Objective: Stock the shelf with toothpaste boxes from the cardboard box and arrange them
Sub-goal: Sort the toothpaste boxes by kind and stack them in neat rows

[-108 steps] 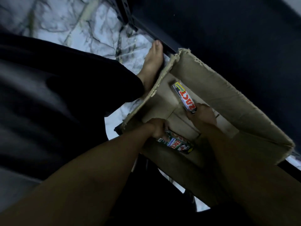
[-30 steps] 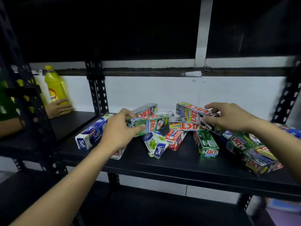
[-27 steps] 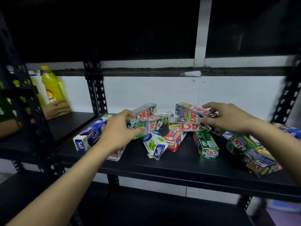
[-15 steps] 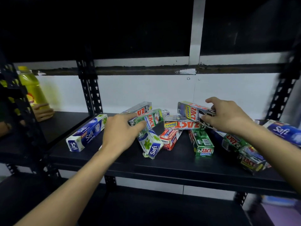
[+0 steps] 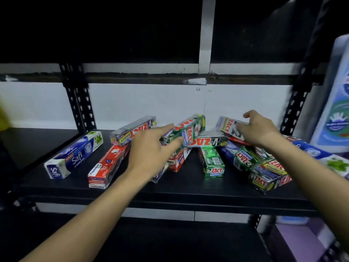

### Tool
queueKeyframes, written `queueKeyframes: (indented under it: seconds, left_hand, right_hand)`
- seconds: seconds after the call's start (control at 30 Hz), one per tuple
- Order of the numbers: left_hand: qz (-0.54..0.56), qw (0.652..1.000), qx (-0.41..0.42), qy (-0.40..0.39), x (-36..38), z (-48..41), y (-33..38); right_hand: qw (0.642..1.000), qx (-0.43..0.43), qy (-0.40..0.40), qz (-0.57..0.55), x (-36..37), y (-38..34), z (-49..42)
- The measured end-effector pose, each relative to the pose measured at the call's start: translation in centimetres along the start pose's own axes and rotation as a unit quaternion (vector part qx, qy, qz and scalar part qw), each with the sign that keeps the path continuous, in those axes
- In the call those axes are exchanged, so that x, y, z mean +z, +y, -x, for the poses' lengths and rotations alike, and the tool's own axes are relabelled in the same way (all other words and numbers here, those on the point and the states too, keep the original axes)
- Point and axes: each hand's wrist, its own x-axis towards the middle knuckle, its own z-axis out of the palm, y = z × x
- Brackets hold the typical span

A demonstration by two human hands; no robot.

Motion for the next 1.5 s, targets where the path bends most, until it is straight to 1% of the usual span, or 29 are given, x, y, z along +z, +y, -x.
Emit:
queueKeyframes:
  seconds: [0.1, 0.2, 0.27, 0.37, 0.43, 0.57, 0.73, 0.8, 0.93, 1.07, 1.17, 1.23, 1.33, 1.4, 1.5]
  left_hand:
    - [0.031, 0.998, 0.032, -0.043, 1.6, 0.8, 0.4]
    - [0.050, 0.996, 0.024, -0.064, 2.1, 0.8, 0.2]
    - [0.036, 0.996, 0.010, -0.077, 2.2, 0.7, 0.0]
    - [-0.018, 0.996, 0.005, -0.084, 2.4, 1.1, 0.4]
    - [-0.045, 0.997, 0.015, -0.064, 2.3, 1.4, 0.6]
    - [-0.049, 0.999, 0.007, 0.006, 0.7, 0.5, 0.7]
    - [-0.109, 0.993, -0.011, 0.041, -1.3, -2.6, -1.6]
    - [-0.125, 0.991, -0.027, 0.034, -1.2, -4.1, -3.0]
    - [-0.142, 0.986, -0.076, -0.044, 0.3, -6.4, -5.4]
    - [-0.071, 0.986, -0.103, -0.108, 1.6, -6.9, -6.4]
    - [-0.026, 0.979, -0.121, -0.160, 2.0, -6.4, -6.7]
    - [-0.027, 0.977, -0.122, -0.172, 2.0, -6.0, -6.9]
    - [-0.059, 0.978, -0.097, -0.174, 1.5, -5.6, -6.8]
    - [-0.070, 0.980, -0.079, -0.167, 0.9, -5.4, -6.5]
    - [-0.068, 0.986, -0.044, -0.144, -0.4, -4.8, -6.4]
  right_hand:
    - [0.999, -0.022, -0.016, -0.036, 0.2, -0.3, 0.5]
    - [0.997, -0.041, -0.021, -0.056, 0.1, -0.7, 0.7]
    - [0.997, -0.058, -0.016, -0.050, 0.5, -1.1, 1.0]
    - [0.995, -0.098, -0.012, -0.019, 1.4, -1.1, 1.5]
    - [0.993, -0.114, -0.016, -0.013, 1.8, -1.0, 1.9]
    - [0.990, -0.143, -0.014, -0.013, 1.7, -1.3, 2.2]
    - [0.981, -0.192, -0.027, -0.006, 1.5, -2.6, 2.7]
    - [0.981, -0.192, -0.028, -0.016, 1.6, -2.9, 2.3]
    - [0.986, -0.164, -0.007, -0.007, 1.9, -3.2, 1.1]
    - [0.989, -0.148, 0.023, -0.017, 2.9, -3.5, -0.6]
    - [0.987, -0.153, 0.048, -0.024, 3.6, -4.3, -1.8]
    - [0.985, -0.157, 0.057, -0.035, 3.9, -5.0, -2.6]
    - [0.989, -0.144, 0.029, -0.018, 4.8, -5.8, -4.1]
    - [0.990, -0.139, 0.004, 0.004, 5.6, -6.1, -4.9]
    - [0.992, -0.128, -0.008, 0.021, 6.6, -6.3, -5.8]
